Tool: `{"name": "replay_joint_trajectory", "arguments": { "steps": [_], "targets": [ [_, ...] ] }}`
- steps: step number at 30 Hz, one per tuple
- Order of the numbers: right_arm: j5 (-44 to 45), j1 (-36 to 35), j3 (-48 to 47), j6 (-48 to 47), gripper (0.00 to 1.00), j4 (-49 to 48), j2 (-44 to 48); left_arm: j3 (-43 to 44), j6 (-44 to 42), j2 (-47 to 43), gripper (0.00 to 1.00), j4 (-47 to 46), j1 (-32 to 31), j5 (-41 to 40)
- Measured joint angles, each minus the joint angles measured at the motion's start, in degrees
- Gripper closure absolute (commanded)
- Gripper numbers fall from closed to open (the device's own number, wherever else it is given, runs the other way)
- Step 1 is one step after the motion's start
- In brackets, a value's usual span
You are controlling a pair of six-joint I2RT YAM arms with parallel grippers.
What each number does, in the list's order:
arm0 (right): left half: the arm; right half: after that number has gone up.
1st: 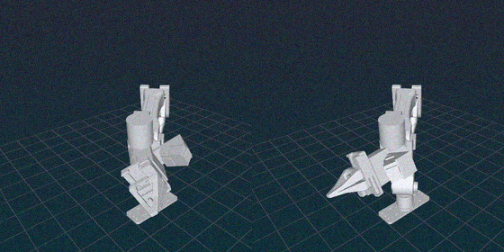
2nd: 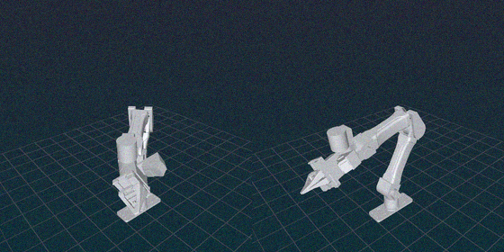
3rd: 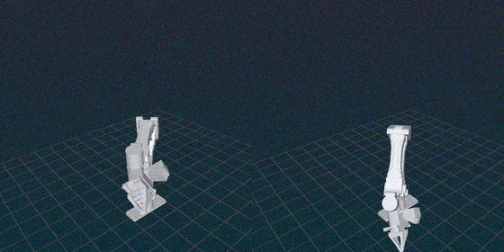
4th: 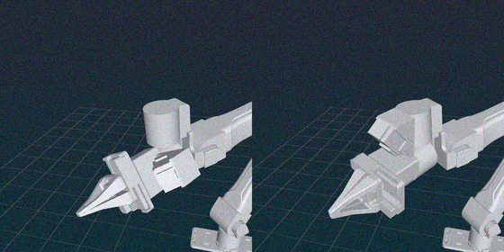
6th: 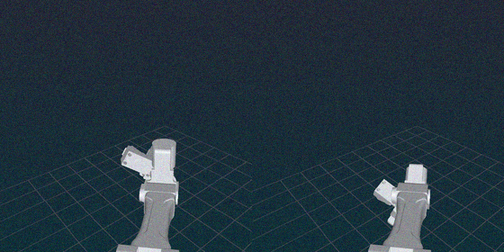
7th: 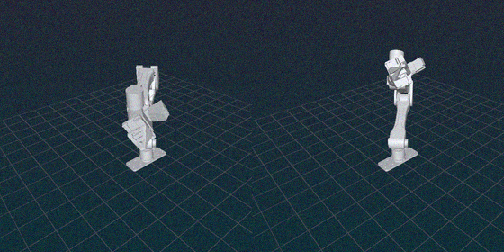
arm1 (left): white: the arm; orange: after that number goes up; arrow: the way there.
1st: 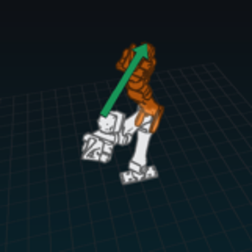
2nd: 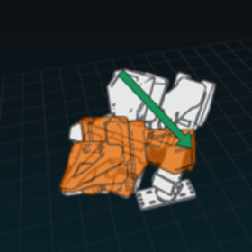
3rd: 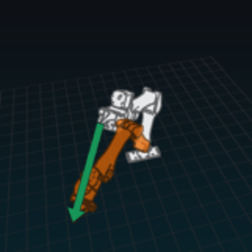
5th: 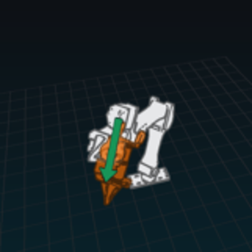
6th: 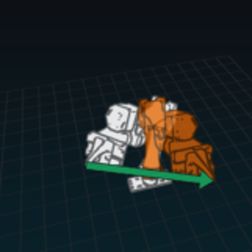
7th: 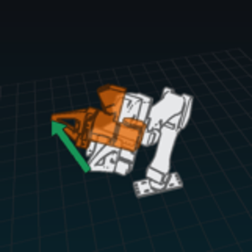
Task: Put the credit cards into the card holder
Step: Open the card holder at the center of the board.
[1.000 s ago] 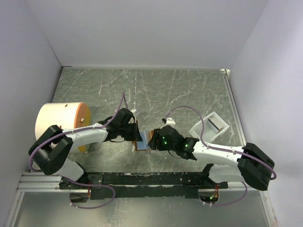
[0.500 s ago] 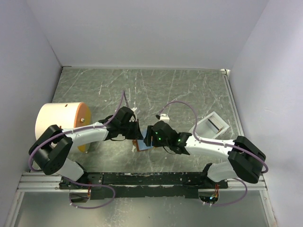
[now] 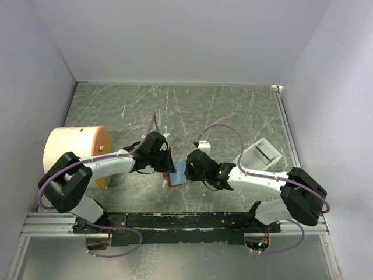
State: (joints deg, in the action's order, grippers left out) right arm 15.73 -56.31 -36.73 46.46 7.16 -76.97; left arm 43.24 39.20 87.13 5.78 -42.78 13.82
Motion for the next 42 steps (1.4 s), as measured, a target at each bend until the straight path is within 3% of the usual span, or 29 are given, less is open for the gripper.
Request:
{"name": "replay_joint_trajectory", "arguments": {
  "steps": [4, 8, 13, 17, 23, 29, 33, 42],
  "targets": [
    [0.66, 0.00, 0.09, 0.11, 0.93, -0.04, 0.17, 0.00, 0.07, 0.00, 0.93, 0.20, 0.00, -0.83],
    [0.31, 0.00, 0.79, 0.46, 0.99, -0.61, 0.15, 0.00, 0.63, -0.83, 0.89, 2.99, 0.00, -3.32],
    [-1.40, 0.00, 0.90, 1.49, 1.00, -2.03, 0.33, 0.00, 2.95, -8.48, 0.84, 6.60, 0.00, -3.32],
    [-2.49, 0.00, 1.53, 2.64, 1.00, -3.58, 0.92, 0.33, 4.61, -13.64, 0.88, 4.39, 0.00, -1.01],
    [-4.74, 0.00, 4.46, 5.66, 1.00, -7.89, 1.09, 1.20, 4.76, -7.43, 0.91, 3.39, 0.00, -0.50],
    [-4.81, 0.00, 6.01, 7.41, 0.73, -8.13, 1.09, 0.44, 3.98, 0.00, 0.91, -1.49, 0.00, 2.69],
    [-3.63, -0.04, 3.56, 5.64, 0.60, -1.33, 2.34, 0.44, 2.58, 2.71, 0.91, -5.22, 0.00, 6.60],
    [7.65, 0.92, -11.37, -0.13, 0.52, 19.85, 9.73, 0.44, 0.09, 5.49, 0.91, -9.31, 0.00, 9.92]
  ]
}}
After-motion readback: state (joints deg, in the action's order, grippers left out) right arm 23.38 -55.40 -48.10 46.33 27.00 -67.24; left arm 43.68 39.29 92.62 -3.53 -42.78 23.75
